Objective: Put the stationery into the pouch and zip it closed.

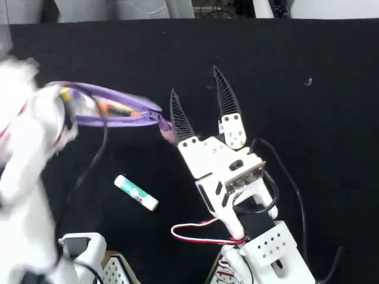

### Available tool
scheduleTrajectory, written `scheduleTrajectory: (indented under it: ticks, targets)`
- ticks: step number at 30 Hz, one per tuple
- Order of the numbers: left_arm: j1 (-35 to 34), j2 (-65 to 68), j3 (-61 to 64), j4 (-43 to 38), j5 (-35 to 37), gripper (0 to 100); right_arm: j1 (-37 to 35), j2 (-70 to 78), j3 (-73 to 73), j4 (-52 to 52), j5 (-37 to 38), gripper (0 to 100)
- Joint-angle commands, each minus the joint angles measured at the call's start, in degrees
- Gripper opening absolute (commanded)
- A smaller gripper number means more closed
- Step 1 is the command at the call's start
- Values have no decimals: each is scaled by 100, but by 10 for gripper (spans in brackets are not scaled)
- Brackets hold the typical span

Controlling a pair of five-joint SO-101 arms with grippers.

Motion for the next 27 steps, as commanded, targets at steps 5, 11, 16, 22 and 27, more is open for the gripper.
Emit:
scheduleTrajectory:
  ticks: [5, 11, 16, 22, 27]
  targets:
    - [13, 967, 2026, -1284, 18, 29, -26, 40, -312, 18, 62, 254]
    - [-119, 2497, 2466, -2207, 18, 29, -26, 40, -312, 18, 62, 254]
    - [-365, 2593, 75, -404, 26, 29, -26, 31, -312, 18, 62, 254]
    - [-400, 2092, -1446, 264, -132, 29, -26, 31, -312, 18, 62, 254]
    - [-400, 2804, 505, -642, -264, 29, -26, 40, -312, 18, 62, 254]
